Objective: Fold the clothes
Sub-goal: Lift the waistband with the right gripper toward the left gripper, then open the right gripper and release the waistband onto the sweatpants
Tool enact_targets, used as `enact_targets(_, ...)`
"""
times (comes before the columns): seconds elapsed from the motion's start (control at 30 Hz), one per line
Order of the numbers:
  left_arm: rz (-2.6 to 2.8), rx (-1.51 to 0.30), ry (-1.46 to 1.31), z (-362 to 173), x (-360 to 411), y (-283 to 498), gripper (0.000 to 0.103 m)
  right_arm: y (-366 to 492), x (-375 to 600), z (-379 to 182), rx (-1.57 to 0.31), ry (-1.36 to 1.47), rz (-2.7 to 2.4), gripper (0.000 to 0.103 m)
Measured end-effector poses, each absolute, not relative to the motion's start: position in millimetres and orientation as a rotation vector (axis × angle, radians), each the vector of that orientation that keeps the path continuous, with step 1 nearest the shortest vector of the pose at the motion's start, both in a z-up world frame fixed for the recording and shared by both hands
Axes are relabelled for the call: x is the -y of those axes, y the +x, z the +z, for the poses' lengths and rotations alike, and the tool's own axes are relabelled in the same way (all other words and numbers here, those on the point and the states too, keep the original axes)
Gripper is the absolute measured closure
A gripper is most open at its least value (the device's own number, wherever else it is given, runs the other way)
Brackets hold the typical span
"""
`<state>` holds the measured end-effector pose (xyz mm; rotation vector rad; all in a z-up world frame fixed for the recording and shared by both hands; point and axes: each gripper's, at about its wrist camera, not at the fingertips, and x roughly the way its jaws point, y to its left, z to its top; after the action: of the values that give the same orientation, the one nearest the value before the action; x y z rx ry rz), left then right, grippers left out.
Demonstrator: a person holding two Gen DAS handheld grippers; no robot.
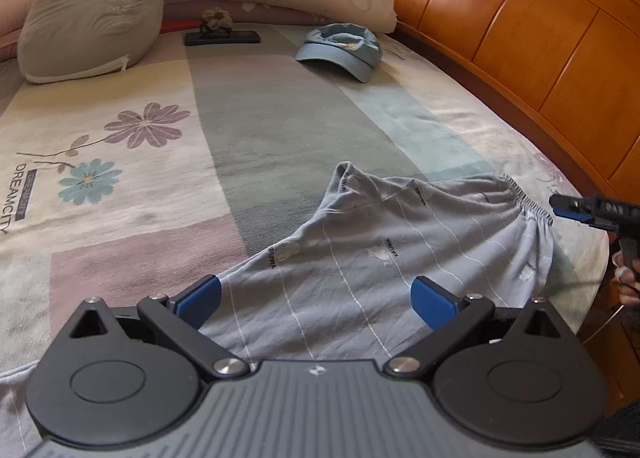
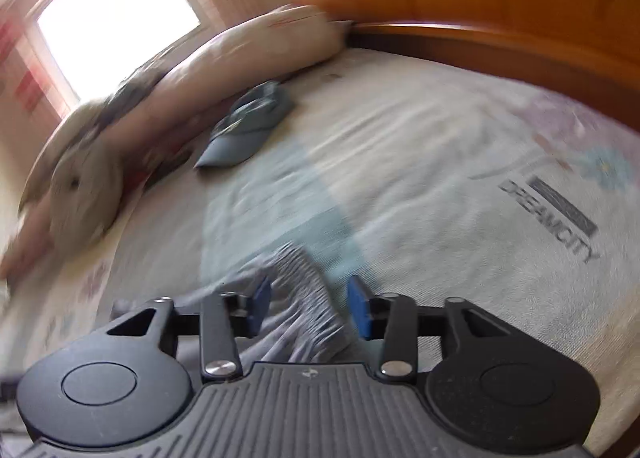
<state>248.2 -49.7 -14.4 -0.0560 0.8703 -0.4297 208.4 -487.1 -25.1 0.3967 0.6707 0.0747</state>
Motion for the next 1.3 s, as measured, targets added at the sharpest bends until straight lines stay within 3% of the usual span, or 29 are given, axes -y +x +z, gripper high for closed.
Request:
enact_targets(0.17, -0.452, -0.877, -0.056, -17.0, 53.2, 248.6, 0.003, 186.3, 444.5, -30.3, -0.739, 0.285, 0.103, 0.054)
enact_targets(0.47, -0.463, -0.898, -0.065, -20.3, 54.0, 248.8, 0.003, 174.4, 498.3, -86.6, -0.712, 0.758, 0.065, 0.053)
enact_targets(0.53, -0.467, -0.897, -0.053, -19.2, 55.7, 246.7, 0.003, 180.7, 501.9, -91.9, -0.699, 0.808, 0.062, 0.07)
enact_targets(0.57, -0.467, -0.898, -0.051, -19.1, 55.5, 246.1, 0.003, 183.8, 503.2, -94.2, -0.715, 0.812, 0.046, 0.093)
enact_targets(0.7, -0.465, -0.909, -0.053, -21.3, 53.9, 245.8, 0.003, 175.2, 506.2, -86.9, -0.722, 0.774, 0.032, 0.098)
enact_targets(0.87, -0.475, -0.935, -0.04, -28.0, 55.1, 247.7, 0.003, 163.5, 515.7, -79.0, -0.726, 0.734, -0.037, 0.091)
enact_targets(1.03, -0.484, -0.936, -0.015, -27.0, 47.2, 239.9, 0.003, 165.3, 476.4, -34.8, -0.711, 0.444, -0.012, 0.087)
enact_targets(1.1, -0.477, -0.947, 0.011, -29.5, 42.9, 237.2, 0.003, 173.1, 443.7, -29.7, -0.729, 0.294, 0.086, 0.069)
enact_targets(1.13, -0.471, -0.953, 0.026, -30.9, 41.1, 236.0, 0.003, 177.1, 427.3, -27.1, -0.737, 0.219, 0.135, 0.066)
enact_targets(1.3, -0.453, -0.947, 0.109, -32.6, 31.3, 220.6, 0.003, 191.8, 349.3, -42.9, -0.788, -0.07, 0.315, 0.065)
